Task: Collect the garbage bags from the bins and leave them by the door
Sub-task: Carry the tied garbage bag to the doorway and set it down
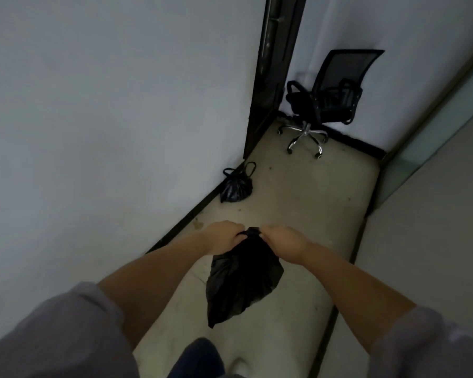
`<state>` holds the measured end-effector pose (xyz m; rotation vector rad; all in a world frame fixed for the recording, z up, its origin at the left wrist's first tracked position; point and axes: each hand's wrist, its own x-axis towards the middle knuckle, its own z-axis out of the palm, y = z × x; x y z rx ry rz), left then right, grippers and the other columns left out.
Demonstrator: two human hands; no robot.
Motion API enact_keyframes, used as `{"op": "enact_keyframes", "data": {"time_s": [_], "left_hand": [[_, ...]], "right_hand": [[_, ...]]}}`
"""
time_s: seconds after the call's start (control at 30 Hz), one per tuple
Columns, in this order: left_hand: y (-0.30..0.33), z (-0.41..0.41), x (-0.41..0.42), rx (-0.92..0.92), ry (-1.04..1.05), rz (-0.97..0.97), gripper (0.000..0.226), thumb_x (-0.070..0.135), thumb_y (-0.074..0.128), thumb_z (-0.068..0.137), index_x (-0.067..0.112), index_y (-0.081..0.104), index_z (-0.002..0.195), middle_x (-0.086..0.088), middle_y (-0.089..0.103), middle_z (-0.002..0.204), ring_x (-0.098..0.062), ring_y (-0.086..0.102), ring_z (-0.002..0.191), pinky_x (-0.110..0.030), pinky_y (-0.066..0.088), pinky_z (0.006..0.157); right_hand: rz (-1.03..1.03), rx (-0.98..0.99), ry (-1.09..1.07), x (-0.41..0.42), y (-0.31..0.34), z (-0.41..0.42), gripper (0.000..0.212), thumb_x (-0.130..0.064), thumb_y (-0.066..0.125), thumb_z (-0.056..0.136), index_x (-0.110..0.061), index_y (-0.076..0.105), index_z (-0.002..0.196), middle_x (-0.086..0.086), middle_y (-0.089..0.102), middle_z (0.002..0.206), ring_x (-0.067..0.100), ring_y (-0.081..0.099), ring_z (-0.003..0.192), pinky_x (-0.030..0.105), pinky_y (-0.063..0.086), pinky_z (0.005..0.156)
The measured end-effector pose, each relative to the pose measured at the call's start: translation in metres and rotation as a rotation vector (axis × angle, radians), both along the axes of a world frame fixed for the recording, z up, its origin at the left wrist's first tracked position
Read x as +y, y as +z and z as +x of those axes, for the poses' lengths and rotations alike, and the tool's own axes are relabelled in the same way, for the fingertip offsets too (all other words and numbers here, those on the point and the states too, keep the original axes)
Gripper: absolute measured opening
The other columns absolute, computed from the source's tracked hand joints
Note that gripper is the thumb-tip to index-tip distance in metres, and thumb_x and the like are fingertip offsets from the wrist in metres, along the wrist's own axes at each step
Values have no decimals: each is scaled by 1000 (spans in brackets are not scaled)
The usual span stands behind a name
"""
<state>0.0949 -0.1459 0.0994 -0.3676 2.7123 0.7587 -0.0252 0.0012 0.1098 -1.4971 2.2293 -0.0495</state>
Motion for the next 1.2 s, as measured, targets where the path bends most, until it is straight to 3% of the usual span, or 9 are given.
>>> {"op": "enact_keyframes", "data": {"time_s": [0.17,0.43,0.57,0.63,0.7,0.8,0.9,1.03,1.2], "left_hand": [[-9,-63,-55,-50,41,-42,33,29,32,102,3,52,103,-20,59,107,-33,56,99,-32,36,72],[-31,-160,-153,-82,77,26,33,23,33,102,-1,53,111,-21,59,115,-34,56,107,-36,42,85],[-45,-199,-197,-85,135,63,28,19,33,100,2,55,99,-20,59,106,-30,55,92,-31,35,70],[-61,-213,-220,-89,196,77,26,18,35,99,3,55,95,-21,58,107,-27,53,89,-29,35,71],[-78,-226,-245,-91,266,91,27,18,38,99,-1,58,102,-20,56,112,-30,55,102,-32,39,78],[-101,-242,-283,-107,303,51,35,25,39,99,7,52,126,-13,47,131,-28,45,123,-36,39,99],[-130,-262,-331,-179,269,-104,40,28,36,100,17,42,137,-9,43,139,-27,41,127,-38,37,104],[-174,-288,-392,-157,186,-464,37,22,34,99,15,44,134,-9,47,136,-25,46,123,-38,33,105],[-244,-274,-450,-196,65,-834,42,16,37,96,11,40,138,-15,35,148,-29,28,141,-48,1,119]], "right_hand": [[16,3,38,-60,-12,-69,33,-22,31,103,2,51,115,21,61,111,33,58,96,37,40,77],[10,-85,-5,-159,-35,-164,30,-20,33,103,0,54,110,20,61,111,32,59,99,40,46,86],[5,-143,-47,-203,-48,-198,29,-20,32,103,-2,54,100,22,62,104,32,58,88,39,47,77],[15,-146,-21,-230,-59,-214,23,-20,30,103,-9,47,91,21,61,102,25,52,79,33,41,69],[16,-180,7,-260,-74,-229,23,-21,30,103,-10,50,100,20,61,110,25,54,85,31,43,77],[10,-223,38,-303,-101,-245,40,-23,29,104,-2,45,135,15,54,134,28,52,121,33,39,104],[60,-217,111,-348,-145,-263,42,-27,26,104,-6,44,135,13,54,134,26,52,122,33,41,101],[146,-240,164,-399,-218,-280,42,-31,25,104,-6,44,132,13,55,129,28,54,117,39,45,96],[122,-205,195,-437,-308,-293,44,-30,23,104,-7,43,136,12,54,133,27,53,119,35,43,96]]}}
